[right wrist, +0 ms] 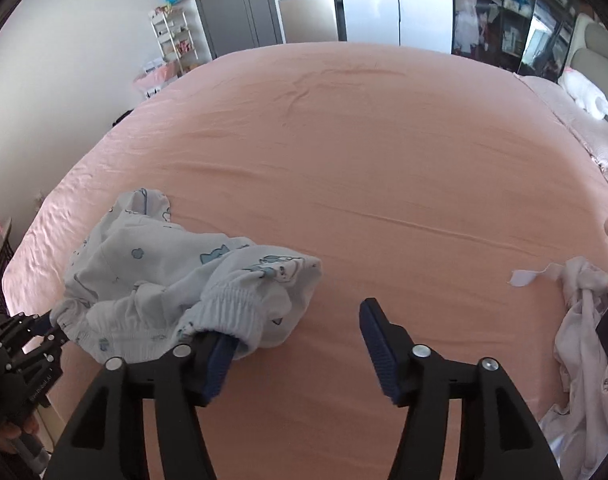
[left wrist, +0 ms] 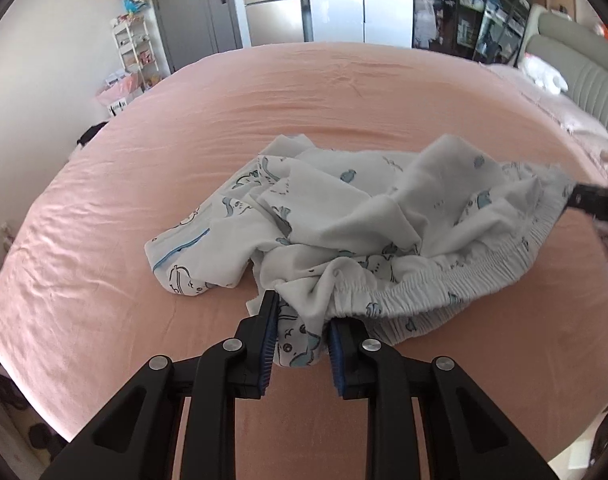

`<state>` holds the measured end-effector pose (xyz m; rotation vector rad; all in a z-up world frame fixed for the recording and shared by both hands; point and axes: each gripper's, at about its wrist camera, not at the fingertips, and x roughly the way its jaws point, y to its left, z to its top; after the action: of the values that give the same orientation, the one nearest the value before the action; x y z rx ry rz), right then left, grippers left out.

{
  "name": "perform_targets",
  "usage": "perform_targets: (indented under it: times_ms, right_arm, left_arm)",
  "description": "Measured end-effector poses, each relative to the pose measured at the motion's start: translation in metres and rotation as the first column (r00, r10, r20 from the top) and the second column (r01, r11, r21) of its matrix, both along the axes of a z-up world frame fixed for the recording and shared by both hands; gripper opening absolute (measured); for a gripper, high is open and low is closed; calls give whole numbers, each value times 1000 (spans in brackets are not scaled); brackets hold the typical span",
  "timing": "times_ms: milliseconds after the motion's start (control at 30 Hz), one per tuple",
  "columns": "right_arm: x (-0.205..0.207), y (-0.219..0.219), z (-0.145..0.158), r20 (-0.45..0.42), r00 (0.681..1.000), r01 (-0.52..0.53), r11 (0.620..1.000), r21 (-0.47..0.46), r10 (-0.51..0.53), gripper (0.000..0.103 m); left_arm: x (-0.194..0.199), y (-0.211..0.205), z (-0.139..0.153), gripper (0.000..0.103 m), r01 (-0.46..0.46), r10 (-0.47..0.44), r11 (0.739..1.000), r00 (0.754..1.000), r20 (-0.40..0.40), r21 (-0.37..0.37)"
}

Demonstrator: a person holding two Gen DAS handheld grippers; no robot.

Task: Fold clothes
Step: 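Lay the waistband down over the pants with both grippers, flattening the fold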

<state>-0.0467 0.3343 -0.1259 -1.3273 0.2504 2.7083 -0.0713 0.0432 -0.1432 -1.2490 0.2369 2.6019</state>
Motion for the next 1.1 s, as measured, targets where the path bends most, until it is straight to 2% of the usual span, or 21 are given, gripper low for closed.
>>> perform_targets:
  times_ms: [67, 167, 233, 333, 400, 567, 800, 867, 1100]
  right_arm:
    - [3, 0, -1, -36, 999, 17, 999, 41, -15, 62]
    - [7, -4, -7, -76, 996, 52, 999, 0, -52, 64]
    - [6, -9, -15, -73, 994, 80, 996, -29, -82, 64]
    - [-1, -19, -27, -54, 996, 73, 997, -38, -75, 64]
    - [-4, -26, -30, -50, 997, 58, 998, -29, -59, 64]
    - [-6, -36, -26, -110, 993, 58, 998, 37, -53, 64]
    - [-2, -33, -28, -104, 991, 88, 994, 66, -81, 60]
    - [1, -34, -28, -97, 992, 93, 991, 91, -85, 43]
    - [8, -48, -21, -89, 994, 73, 988, 134, -61, 17]
  left_arm:
    - [-4, -6, 3, 20, -20, 19, 999, 1000, 10, 38]
    - [-11, -12, 6, 20, -53, 51, 996, 998, 22, 72]
    - [-13, -16, 7, 20, -71, 69, 994, 997, 27, 85]
    - [-14, -24, 10, 20, -91, 88, 989, 996, 32, 116]
    - [-15, -26, 10, 20, -95, 92, 988, 995, 31, 122]
    - [-16, -31, 12, 20, -110, 106, 985, 994, 37, 135]
    - [-17, -34, 14, 20, -115, 111, 983, 993, 34, 144]
    - [-16, -33, 14, 20, -113, 109, 983, 993, 32, 146]
    - [-12, -31, 20, 20, -119, 120, 983, 993, -1, 141]
